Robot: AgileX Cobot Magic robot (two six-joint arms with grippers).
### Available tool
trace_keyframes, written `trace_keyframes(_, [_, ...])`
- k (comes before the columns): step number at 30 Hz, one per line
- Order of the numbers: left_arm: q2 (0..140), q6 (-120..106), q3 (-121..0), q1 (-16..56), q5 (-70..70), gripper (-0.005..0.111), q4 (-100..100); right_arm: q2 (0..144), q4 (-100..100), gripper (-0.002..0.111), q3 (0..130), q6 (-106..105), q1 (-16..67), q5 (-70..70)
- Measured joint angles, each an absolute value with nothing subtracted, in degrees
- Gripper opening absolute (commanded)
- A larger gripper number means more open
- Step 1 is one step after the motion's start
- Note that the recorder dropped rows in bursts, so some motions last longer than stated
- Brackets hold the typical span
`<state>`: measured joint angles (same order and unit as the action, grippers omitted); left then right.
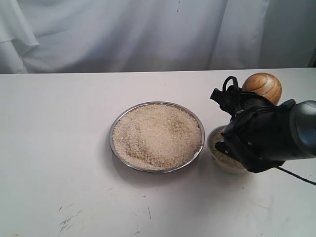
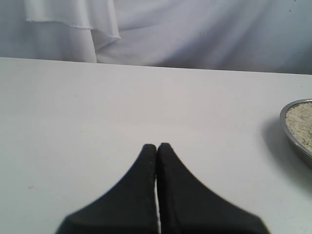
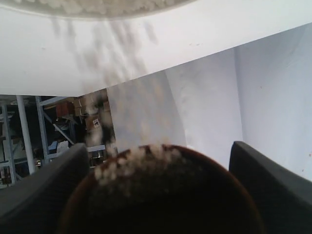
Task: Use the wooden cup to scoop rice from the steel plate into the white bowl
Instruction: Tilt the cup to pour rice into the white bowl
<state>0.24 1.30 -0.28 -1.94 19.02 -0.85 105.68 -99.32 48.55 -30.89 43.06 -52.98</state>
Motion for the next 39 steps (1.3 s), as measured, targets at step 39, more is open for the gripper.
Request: trace_keyframes(39, [0.2,1.3,-0.3,-1.9,19.0,0.0,-0.9,105.7,-99.3,0.0,46.4,-35.9,47.0,-58.6])
